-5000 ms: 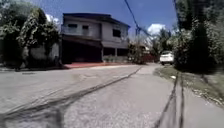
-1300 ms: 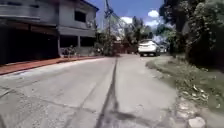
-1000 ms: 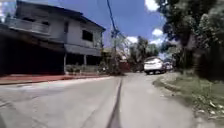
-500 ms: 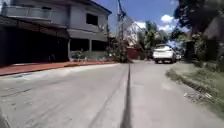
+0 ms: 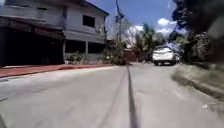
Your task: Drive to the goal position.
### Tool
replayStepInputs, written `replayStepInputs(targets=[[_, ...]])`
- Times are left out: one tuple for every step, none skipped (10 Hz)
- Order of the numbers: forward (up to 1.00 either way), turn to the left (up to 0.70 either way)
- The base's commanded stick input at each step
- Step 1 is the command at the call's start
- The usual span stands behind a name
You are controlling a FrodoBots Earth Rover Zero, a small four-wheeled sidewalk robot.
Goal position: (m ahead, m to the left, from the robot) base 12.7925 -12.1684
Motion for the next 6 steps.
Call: replayStepInputs(targets=[[1.0, -0.06], [1.0, -0.02], [1.0, 0.0], [1.0, 0.0], [1.0, -0.02], [1.0, -0.04]])
